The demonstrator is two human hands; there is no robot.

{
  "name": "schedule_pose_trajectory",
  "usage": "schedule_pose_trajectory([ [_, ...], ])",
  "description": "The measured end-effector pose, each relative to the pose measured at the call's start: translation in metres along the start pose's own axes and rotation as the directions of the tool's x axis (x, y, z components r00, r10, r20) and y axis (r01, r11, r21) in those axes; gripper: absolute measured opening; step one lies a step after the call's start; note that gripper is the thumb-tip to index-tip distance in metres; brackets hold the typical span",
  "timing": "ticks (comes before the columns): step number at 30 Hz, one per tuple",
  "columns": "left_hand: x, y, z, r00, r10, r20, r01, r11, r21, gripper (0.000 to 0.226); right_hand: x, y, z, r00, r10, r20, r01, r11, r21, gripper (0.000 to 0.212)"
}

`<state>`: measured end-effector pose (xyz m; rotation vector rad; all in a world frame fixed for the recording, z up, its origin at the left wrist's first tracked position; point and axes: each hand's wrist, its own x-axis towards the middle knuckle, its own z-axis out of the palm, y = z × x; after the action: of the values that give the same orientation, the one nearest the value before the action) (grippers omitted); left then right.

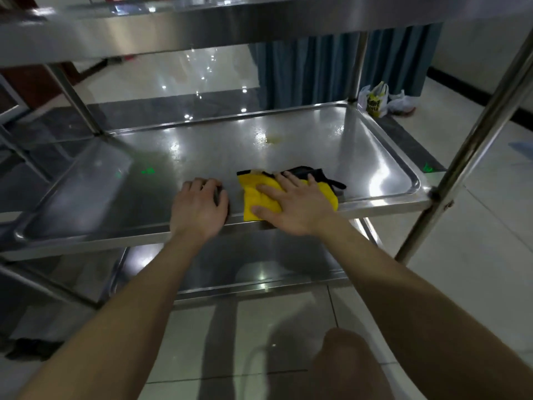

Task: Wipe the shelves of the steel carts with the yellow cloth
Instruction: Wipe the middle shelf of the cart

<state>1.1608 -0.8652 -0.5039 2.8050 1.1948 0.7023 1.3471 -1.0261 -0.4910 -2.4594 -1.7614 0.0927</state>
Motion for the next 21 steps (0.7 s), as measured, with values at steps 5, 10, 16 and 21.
schedule_pose_trajectory([
  [5, -0.006, -0.006, -0.009, 0.991, 0.115, -0.063, -0.122, 0.985, -0.124, 0.044, -0.009, -0.006, -0.004, 0.991, -0.13, 0.012, 0.131, 0.985, -0.109, 0.111],
  [10, -0.01, -0.01, -0.015, 0.977, 0.197, -0.078, -0.212, 0.897, -0.388, 0.043, -0.03, -0.031, -0.012, 0.963, -0.234, -0.136, 0.177, 0.924, -0.339, 0.06],
  [16, -0.049, -0.01, -0.042, 0.941, 0.326, -0.092, -0.336, 0.865, -0.373, 0.067, -0.063, -0.062, -0.015, 0.944, -0.061, -0.323, 0.086, 0.994, 0.063, 0.027],
  [21, -0.091, -0.021, -0.058, 0.944, 0.308, -0.121, -0.325, 0.79, -0.52, 0.053, -0.111, -0.089, -0.027, 0.894, -0.119, -0.431, 0.353, 0.78, 0.517, 0.024],
])
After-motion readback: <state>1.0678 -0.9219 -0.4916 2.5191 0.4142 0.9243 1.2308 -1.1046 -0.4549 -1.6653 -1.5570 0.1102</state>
